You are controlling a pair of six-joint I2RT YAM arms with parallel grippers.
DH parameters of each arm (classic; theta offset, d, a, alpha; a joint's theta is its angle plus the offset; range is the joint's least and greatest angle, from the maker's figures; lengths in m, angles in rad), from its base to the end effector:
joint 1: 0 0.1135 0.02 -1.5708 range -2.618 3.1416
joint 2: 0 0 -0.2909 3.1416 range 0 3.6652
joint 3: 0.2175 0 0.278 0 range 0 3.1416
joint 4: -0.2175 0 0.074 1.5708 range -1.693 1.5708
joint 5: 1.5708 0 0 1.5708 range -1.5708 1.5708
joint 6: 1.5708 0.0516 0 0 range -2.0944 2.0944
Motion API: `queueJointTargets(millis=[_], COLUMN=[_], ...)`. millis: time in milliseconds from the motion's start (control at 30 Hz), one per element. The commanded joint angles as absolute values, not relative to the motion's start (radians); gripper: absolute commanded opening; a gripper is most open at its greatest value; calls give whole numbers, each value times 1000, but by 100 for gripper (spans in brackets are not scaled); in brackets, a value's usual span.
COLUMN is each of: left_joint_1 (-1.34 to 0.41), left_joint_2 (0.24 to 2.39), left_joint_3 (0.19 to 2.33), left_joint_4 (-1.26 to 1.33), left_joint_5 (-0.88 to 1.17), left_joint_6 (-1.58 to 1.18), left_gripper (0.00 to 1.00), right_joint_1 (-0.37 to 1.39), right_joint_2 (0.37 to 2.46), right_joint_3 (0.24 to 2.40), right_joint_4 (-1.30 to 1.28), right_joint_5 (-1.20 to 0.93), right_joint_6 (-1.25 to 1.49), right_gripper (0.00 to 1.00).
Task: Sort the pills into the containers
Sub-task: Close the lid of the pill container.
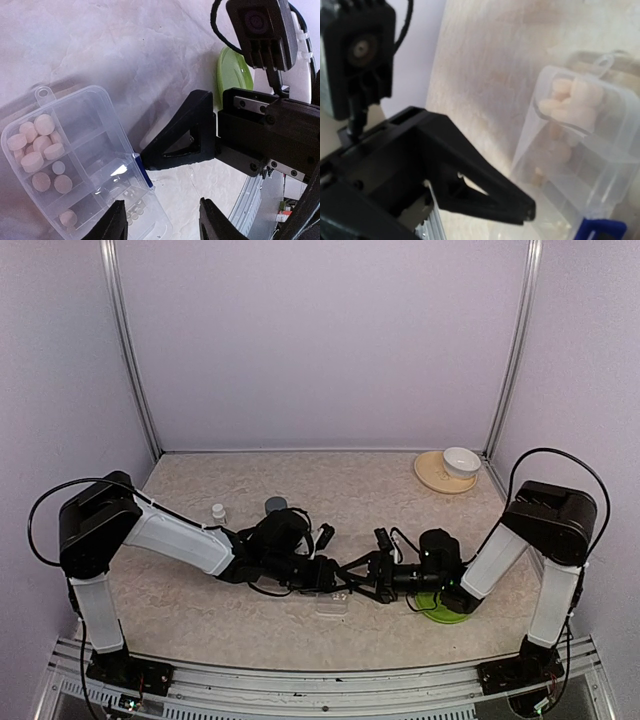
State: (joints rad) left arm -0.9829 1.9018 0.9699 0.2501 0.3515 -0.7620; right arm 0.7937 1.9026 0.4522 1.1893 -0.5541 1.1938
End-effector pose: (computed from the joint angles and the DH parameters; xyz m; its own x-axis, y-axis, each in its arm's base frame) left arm 0.2179 -0.3590 0.1293 -0.8946 0.1735 -0.4119 0.4312 0.5778 -0.6930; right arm 0.2056 0.2478 0.0958 -0.9618 0.1497 -0.2294 -0.1861 0.2572 0.9483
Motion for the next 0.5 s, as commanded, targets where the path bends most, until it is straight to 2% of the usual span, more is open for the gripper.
queueJointTargets(millis=[0, 200, 333, 433, 467], left_joint_1=[-1000, -996, -995, -993, -993], left_joint_2=[1888, 1908, 1914, 1914, 1916], left_joint_3=[943, 934, 934, 931, 930], left_joint_4=[263, 292, 293, 297, 298], left_joint_5=[337, 357, 363, 366, 367], left_joint_6=[-755, -768, -769, -769, -769], left_gripper=[50, 49, 49, 49, 49], right_joint_1=[800, 797, 788, 772, 766], right_joint_2=[1855, 1829, 1775, 1757, 1755], right_joint_3=[476, 442, 450, 441, 439], right_joint_4=[930, 1025, 947, 921, 914], right_joint_5=[-506, -509, -502, -505, -507], right_joint_6=[1168, 1241, 1196, 1181, 1180], right_gripper=[100, 100, 100, 91, 82])
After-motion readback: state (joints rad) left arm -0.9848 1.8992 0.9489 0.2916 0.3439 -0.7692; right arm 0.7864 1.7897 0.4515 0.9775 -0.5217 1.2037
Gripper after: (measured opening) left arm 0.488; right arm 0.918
